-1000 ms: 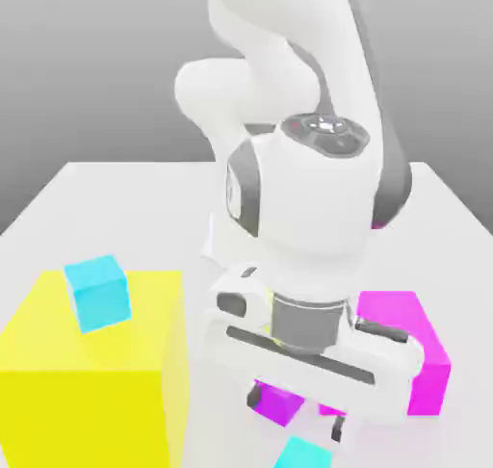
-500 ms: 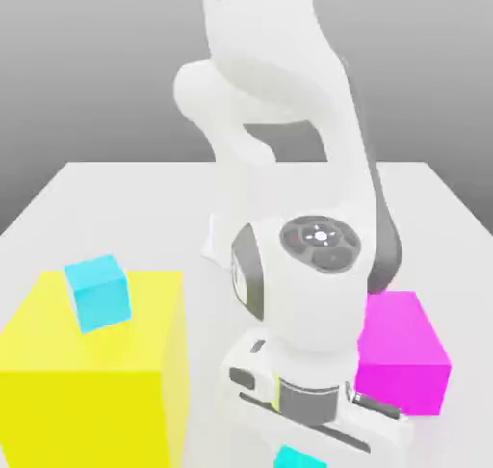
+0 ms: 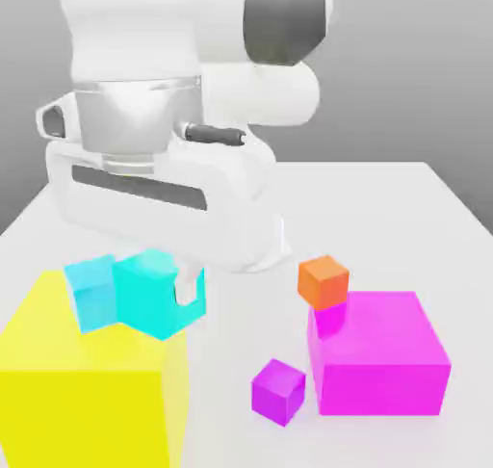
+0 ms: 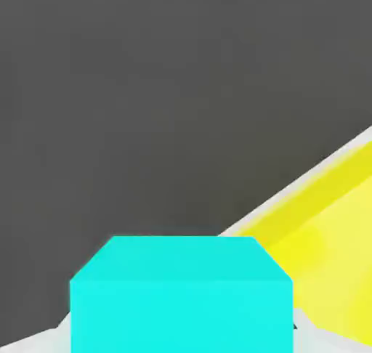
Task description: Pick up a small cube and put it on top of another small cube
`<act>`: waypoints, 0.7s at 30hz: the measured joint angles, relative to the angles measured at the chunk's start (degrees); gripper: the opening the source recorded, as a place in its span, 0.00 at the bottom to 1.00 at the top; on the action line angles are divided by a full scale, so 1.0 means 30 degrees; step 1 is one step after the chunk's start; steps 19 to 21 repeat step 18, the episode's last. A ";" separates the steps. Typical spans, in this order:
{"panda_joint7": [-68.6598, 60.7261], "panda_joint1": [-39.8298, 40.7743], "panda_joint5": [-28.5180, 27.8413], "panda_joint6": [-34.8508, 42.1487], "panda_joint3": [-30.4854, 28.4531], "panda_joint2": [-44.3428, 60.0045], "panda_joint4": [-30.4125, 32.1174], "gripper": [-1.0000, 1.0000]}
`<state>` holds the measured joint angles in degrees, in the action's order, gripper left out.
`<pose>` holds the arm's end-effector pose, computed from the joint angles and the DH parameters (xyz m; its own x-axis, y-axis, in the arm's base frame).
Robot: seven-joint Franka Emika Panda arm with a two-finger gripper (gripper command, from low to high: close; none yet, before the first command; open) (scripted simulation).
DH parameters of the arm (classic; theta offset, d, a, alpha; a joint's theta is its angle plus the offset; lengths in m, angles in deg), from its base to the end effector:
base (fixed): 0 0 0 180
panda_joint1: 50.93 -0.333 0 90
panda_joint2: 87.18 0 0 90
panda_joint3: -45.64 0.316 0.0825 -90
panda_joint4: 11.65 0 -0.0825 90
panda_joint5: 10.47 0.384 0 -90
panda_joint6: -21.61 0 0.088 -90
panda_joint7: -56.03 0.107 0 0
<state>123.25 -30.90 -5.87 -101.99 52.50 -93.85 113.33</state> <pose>0.5074 -0.1142 0.4482 0.1267 -0.9918 -0.0173 -0.9866 -0.1242 -0.1053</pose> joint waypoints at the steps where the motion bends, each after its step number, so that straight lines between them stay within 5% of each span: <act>1: -0.0409 0.0201 0.0138 0.0788 -0.0312 -0.0682 0.0106 0.00; 4: -0.0473 0.0825 -0.0633 0.2050 -0.0884 -0.1637 0.0903 0.00; 7: -0.0270 0.1060 -0.1059 0.0362 -0.0847 -0.0965 0.2292 0.00; 8: -0.0246 0.1074 -0.1106 -0.0348 -0.0839 -0.0683 0.2745 1.00; 21: -0.0205 0.1103 -0.1218 0.1518 -0.0858 -0.1425 0.1659 1.00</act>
